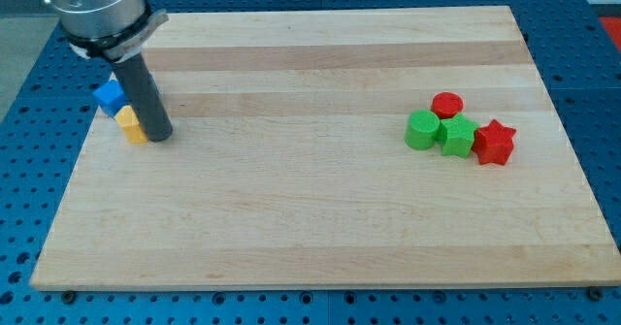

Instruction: Place your arm to the right side of the red star

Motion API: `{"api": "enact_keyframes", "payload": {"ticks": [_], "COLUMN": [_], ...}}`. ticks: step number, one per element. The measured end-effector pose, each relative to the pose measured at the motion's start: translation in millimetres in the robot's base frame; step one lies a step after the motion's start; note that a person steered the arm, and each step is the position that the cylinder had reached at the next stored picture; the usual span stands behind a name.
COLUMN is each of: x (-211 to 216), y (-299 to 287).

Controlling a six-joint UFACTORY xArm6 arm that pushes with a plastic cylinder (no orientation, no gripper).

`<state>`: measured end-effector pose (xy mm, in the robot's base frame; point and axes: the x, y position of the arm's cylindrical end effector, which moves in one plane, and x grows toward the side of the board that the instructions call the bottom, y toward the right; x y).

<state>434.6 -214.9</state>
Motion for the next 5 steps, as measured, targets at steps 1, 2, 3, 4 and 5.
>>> {"api": "enact_keyframes", "payload": {"ticks": [1,2,3,4,5], "x": [0.0,-1.7,5.6,56.4,114.3], "y": [-13.8,-19.1,-12.0,69.9,203.4]}}
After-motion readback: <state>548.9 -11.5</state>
